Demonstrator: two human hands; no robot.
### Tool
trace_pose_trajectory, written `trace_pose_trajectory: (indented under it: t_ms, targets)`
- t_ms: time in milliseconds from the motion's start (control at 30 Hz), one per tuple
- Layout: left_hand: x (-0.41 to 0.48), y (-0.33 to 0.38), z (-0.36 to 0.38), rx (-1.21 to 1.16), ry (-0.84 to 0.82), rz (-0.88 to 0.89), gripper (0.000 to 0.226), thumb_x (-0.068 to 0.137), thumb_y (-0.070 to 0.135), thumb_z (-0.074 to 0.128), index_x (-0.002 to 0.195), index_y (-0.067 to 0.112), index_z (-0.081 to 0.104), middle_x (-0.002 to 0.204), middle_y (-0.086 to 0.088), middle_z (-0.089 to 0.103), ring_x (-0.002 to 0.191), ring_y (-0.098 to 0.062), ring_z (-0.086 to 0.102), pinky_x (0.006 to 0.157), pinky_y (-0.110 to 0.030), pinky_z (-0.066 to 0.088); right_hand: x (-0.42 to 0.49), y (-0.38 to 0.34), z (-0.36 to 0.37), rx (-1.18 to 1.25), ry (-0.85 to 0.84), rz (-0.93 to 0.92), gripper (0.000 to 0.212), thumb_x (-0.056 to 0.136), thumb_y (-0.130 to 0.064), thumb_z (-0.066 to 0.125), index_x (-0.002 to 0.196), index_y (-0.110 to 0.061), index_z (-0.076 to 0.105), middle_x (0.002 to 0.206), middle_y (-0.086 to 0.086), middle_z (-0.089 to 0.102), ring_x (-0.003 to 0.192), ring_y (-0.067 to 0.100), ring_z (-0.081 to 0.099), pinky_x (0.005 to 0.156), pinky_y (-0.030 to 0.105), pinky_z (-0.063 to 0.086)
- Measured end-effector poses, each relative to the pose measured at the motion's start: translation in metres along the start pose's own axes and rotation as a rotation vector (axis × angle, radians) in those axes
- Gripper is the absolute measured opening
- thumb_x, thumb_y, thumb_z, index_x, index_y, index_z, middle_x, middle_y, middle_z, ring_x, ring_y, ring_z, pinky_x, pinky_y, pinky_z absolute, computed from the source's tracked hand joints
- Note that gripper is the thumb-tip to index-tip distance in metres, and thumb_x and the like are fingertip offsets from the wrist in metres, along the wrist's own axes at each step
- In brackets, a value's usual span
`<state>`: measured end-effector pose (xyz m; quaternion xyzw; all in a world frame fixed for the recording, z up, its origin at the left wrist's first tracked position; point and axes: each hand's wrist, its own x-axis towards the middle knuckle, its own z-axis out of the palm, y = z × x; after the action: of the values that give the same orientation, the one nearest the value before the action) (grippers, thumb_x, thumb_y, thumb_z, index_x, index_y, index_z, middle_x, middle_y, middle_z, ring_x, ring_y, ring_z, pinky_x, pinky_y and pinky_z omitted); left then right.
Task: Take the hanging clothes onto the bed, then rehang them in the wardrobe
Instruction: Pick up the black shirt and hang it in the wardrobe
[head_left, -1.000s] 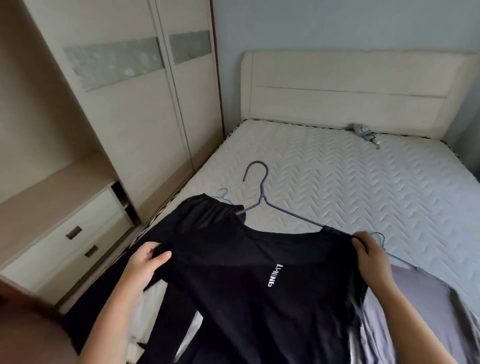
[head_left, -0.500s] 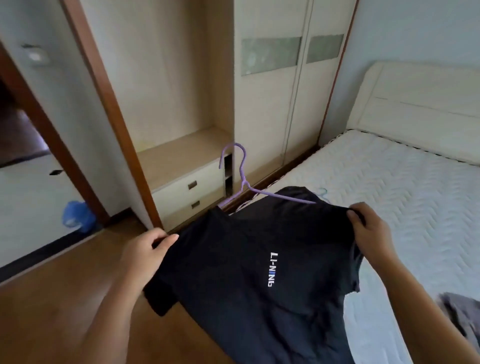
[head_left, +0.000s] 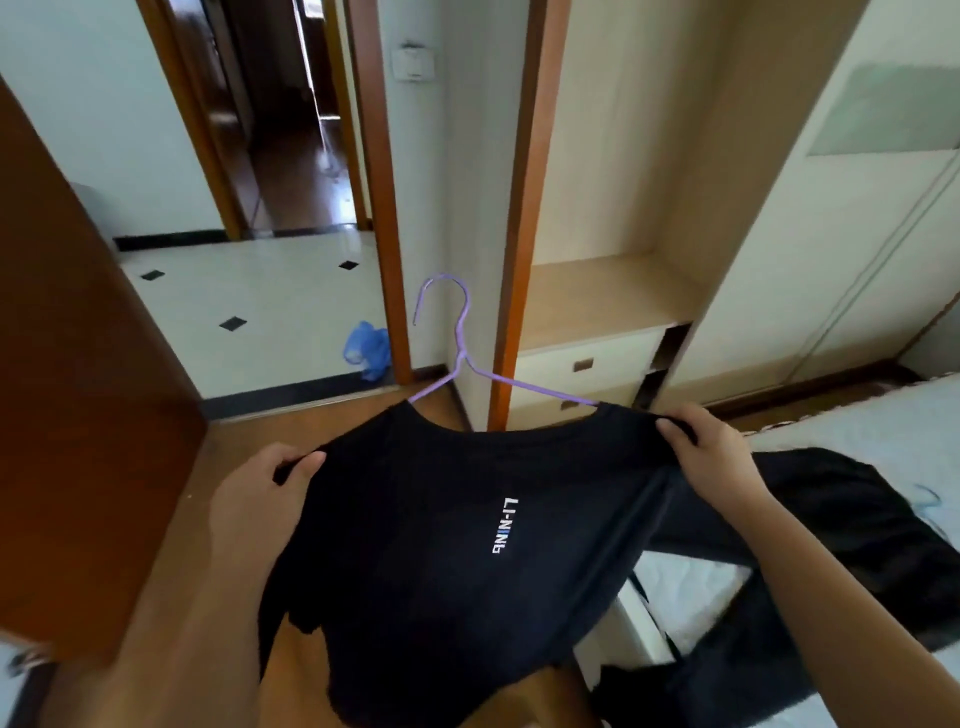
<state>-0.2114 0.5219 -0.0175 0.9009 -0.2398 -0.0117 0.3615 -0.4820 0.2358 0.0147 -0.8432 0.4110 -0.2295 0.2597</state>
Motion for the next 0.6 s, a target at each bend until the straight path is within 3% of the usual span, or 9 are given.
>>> trace_pose_trajectory:
  t_ms: [100, 167, 233, 300, 433, 600]
  targets:
    - [0.045, -0.004, 0.010, -0.011, 0.011, -0.016, 0.014, 0.089, 0.035, 0.051, 0.087, 0.025, 0.060, 0.084, 0.005, 0.062, 0.085, -0.019, 0.057, 0.078, -0.036, 0.043, 0.053, -0.004, 0.023, 0.019, -0.045, -0.032, 0.016, 0.092, -0.013, 0.051, 0.102, -0.007, 0.062, 0.091, 0.001, 0.057, 0.089, 0.018, 0.052, 0.071, 0.025, 0.037]
    - [0.078, 0.005, 0.020, -0.023, 0.036, 0.000, 0.013, 0.088, 0.034, 0.053, 0.088, 0.024, 0.062, 0.086, 0.006, 0.062, 0.086, -0.018, 0.056, 0.079, -0.035, 0.042, 0.095, -0.006, 0.040, 0.020, -0.094, -0.105, 0.010, 0.092, -0.011, 0.050, 0.092, -0.012, 0.060, 0.087, 0.002, 0.058, 0.086, 0.019, 0.054, 0.065, 0.016, 0.039]
    - [0.114, 0.023, 0.030, -0.034, 0.041, 0.021, 0.013, 0.088, 0.031, 0.054, 0.088, 0.021, 0.063, 0.086, 0.007, 0.062, 0.085, -0.016, 0.055, 0.078, -0.033, 0.041, 0.137, -0.010, 0.053, 0.003, -0.128, -0.145, 0.009, 0.092, -0.009, 0.049, 0.087, -0.013, 0.056, 0.085, 0.004, 0.058, 0.084, 0.021, 0.054, 0.066, 0.016, 0.037]
    - [0.152, 0.043, 0.039, -0.045, 0.034, 0.060, 0.013, 0.087, 0.030, 0.055, 0.082, 0.020, 0.062, 0.080, 0.006, 0.062, 0.080, -0.016, 0.056, 0.073, -0.031, 0.039, 0.177, -0.016, 0.060, 0.006, -0.096, -0.146, 0.010, 0.093, -0.009, 0.048, 0.089, -0.008, 0.058, 0.086, 0.006, 0.058, 0.084, 0.023, 0.053, 0.068, 0.025, 0.034]
    - [0.220, 0.076, 0.055, -0.074, 0.015, 0.124, 0.014, 0.087, 0.028, 0.055, 0.077, 0.019, 0.060, 0.076, 0.004, 0.062, 0.077, -0.017, 0.055, 0.071, -0.032, 0.041, 0.243, -0.021, 0.055, 0.029, 0.015, -0.149, 0.012, 0.092, -0.004, 0.048, 0.089, -0.001, 0.060, 0.083, 0.010, 0.057, 0.080, 0.025, 0.049, 0.062, 0.017, 0.030]
    - [0.285, 0.122, 0.084, -0.095, 0.034, 0.209, 0.014, 0.087, 0.025, 0.055, 0.074, 0.020, 0.058, 0.071, 0.003, 0.060, 0.071, -0.016, 0.053, 0.065, -0.026, 0.034, 0.298, -0.017, 0.031, -0.066, 0.103, -0.131, 0.014, 0.092, -0.006, 0.047, 0.092, -0.002, 0.061, 0.082, 0.005, 0.055, 0.082, 0.025, 0.051, 0.066, 0.024, 0.026]
